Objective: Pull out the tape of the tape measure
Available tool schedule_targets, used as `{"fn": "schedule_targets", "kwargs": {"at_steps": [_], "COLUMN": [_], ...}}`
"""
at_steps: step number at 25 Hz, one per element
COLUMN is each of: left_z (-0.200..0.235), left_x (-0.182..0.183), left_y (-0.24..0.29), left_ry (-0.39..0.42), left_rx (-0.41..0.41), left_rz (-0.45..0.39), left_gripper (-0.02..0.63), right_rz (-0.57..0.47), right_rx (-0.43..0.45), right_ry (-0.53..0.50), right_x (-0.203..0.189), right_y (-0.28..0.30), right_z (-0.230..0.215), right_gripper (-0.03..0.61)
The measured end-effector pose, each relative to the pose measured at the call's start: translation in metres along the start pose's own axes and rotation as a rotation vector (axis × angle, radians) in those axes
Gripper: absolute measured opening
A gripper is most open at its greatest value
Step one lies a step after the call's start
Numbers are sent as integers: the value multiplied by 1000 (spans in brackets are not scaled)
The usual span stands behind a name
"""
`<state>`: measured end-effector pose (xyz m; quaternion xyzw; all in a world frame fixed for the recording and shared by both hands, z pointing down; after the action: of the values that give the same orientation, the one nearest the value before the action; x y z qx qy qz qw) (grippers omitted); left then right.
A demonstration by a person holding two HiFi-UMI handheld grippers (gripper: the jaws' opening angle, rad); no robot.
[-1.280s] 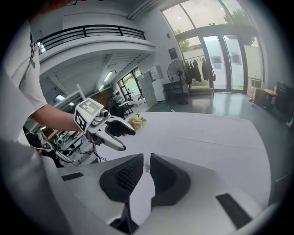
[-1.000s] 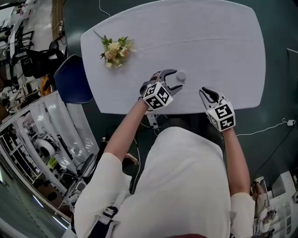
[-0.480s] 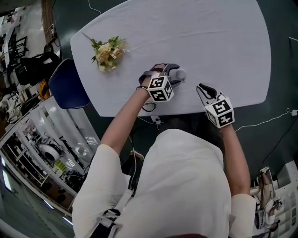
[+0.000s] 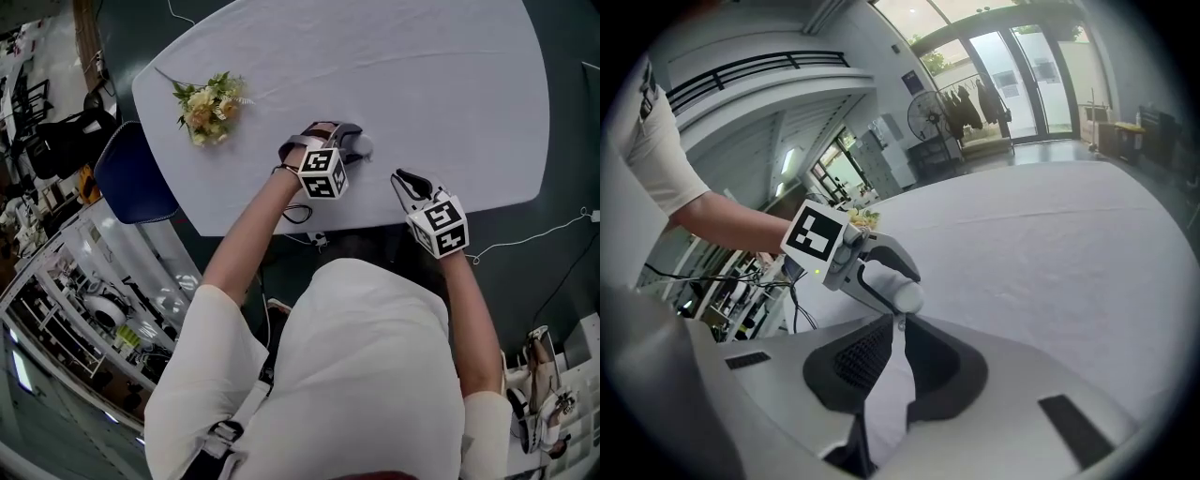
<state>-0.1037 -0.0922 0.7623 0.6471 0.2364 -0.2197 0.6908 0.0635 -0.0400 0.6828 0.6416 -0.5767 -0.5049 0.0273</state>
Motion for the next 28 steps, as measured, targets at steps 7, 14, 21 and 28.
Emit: {"fn": "schedule_targets", "kwargs": {"at_steps": [7, 14, 21, 28], "left_z": [-8, -13, -17, -35], "left_x": [5, 21, 69, 113], "left_y": [-1, -22, -65, -111], "left_ry": [-37, -109, -183, -292], "left_rx": [-3, 41, 167, 290], "left_rz": [-18, -59, -146, -210], "left_gripper": [218, 218, 217, 218], "right_rz": [3, -10, -56, -90], "right_rx": [-4, -2, 13, 51], "right_ry": [-9, -62, -137, -241], "right_x": [2, 13, 37, 66], "right_y": [-6, -19, -50, -81], "right_z": [-1, 7, 20, 38], "right_gripper": [58, 58, 58, 58]}}
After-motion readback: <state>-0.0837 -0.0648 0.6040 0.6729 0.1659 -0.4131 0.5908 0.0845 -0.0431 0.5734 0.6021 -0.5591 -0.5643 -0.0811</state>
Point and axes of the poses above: the fingertips, and each gripper's own axes: y forward along the fingers, z to its left, x out of its top, the point moved 9 cm from there along -y, backward along the fingers, and after that the axes turned 8 degrees about -z, right-handed, at the moved point
